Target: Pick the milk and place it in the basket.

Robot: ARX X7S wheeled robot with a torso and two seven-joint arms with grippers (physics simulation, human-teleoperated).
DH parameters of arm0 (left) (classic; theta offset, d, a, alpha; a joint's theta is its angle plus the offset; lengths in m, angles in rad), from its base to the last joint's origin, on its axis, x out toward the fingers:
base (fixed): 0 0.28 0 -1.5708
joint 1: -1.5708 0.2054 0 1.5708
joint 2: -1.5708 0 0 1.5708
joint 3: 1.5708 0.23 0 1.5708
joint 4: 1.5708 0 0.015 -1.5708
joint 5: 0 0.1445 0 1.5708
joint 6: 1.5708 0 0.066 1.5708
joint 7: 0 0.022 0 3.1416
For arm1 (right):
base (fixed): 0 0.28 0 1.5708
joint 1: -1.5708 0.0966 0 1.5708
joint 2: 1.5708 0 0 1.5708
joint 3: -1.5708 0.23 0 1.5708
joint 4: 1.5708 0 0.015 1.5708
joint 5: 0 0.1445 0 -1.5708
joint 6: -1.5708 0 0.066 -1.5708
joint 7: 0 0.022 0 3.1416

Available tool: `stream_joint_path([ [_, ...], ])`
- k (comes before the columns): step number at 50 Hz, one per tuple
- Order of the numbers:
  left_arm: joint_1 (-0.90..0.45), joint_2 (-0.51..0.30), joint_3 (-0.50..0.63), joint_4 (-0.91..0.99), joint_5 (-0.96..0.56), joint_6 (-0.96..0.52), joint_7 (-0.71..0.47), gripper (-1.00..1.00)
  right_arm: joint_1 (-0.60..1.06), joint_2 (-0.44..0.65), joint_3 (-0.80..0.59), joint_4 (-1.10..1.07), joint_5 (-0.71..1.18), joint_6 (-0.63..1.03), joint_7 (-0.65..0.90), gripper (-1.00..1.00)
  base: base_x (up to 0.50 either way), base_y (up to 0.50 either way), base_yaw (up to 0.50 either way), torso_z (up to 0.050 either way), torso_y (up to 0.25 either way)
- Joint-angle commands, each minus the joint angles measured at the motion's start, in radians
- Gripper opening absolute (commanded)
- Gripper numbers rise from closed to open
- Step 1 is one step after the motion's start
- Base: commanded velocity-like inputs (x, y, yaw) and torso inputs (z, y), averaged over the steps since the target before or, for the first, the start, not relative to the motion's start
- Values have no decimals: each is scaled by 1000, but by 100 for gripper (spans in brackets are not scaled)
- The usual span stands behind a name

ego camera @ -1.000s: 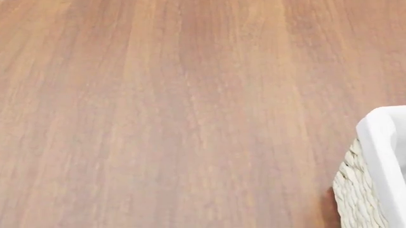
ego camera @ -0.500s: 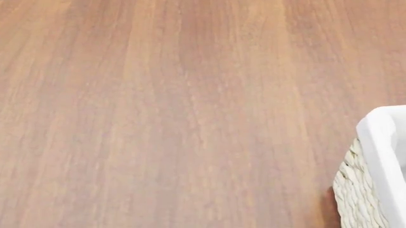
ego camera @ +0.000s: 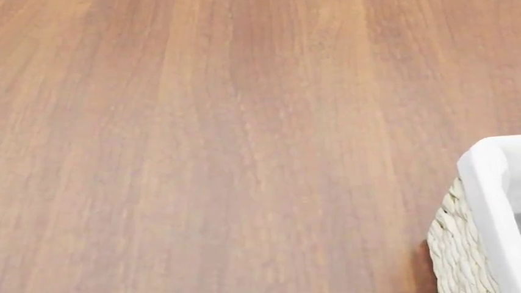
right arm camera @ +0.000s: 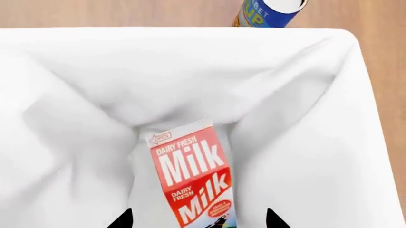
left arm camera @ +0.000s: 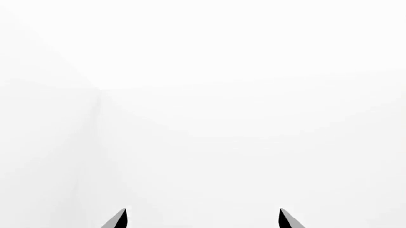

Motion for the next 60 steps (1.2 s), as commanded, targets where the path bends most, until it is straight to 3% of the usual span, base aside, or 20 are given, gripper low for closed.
stream_joint_path([
  [1,3,0,-1,-2,-1,0,1,100,60,-26,3,14,-53,24,-39,100,0,0,0,0,0],
  [15,-9,1,9,-6,1,0,5,100,296,-137,-58,87,-295,93,-221,100,0,0,0,0,0],
  [44,-7,-2,7,-4,2,-3,5,100,555,-336,-136,292,-655,-189,-427,100,0,0,0,0,0],
  [60,-5,1,9,-5,5,-1,7,100,582,-428,-143,408,-786,-375,-412,100,0,0,0,0,0],
])
